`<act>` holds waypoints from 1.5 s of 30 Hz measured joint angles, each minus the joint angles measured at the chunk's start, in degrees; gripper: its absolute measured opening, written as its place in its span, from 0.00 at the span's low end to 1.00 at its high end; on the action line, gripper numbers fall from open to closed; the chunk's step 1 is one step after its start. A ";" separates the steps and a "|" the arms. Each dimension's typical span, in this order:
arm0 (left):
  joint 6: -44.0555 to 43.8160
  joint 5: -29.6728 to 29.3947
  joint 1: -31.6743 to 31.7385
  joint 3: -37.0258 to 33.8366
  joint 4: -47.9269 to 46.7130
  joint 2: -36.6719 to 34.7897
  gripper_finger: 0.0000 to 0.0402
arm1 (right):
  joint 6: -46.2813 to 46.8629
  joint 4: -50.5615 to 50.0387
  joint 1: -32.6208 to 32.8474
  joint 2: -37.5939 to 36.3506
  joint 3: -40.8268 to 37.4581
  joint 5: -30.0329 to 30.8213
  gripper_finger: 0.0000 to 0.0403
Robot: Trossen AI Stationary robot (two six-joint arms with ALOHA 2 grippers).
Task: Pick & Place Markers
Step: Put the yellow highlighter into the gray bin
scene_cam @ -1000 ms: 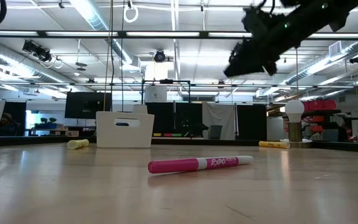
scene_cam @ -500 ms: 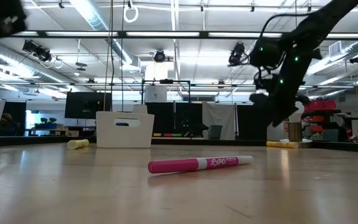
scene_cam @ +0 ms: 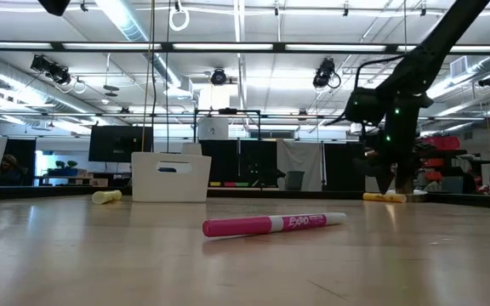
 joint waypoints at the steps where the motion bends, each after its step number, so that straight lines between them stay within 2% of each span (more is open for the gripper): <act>1: -0.04 0.02 0.01 0.00 -0.02 0.44 0.59 | -0.24 0.52 -0.65 0.79 0.00 0.19 0.53; 4: -0.43 0.04 0.01 0.00 0.06 2.16 0.59 | -1.11 0.83 -2.40 2.83 0.00 0.98 0.51; 16: -0.50 0.07 0.03 0.00 0.84 8.40 0.59 | 0.02 1.09 -2.19 2.74 0.13 1.17 0.42; 28: -0.56 0.09 -0.05 0.00 1.14 9.00 0.59 | 2.47 -1.70 -0.91 2.74 0.01 -4.95 0.39; 32: -0.53 0.09 -0.05 0.00 1.15 8.99 0.59 | 2.07 -0.43 -0.30 2.67 -0.93 -4.77 0.37; 41: -0.46 0.09 -0.05 0.00 1.10 8.98 0.59 | 0.64 4.40 1.48 2.54 -3.72 -1.55 0.17; 45: -0.46 0.09 -0.05 0.00 1.09 8.98 0.59 | 0.28 4.38 1.43 2.61 -3.78 -1.16 0.14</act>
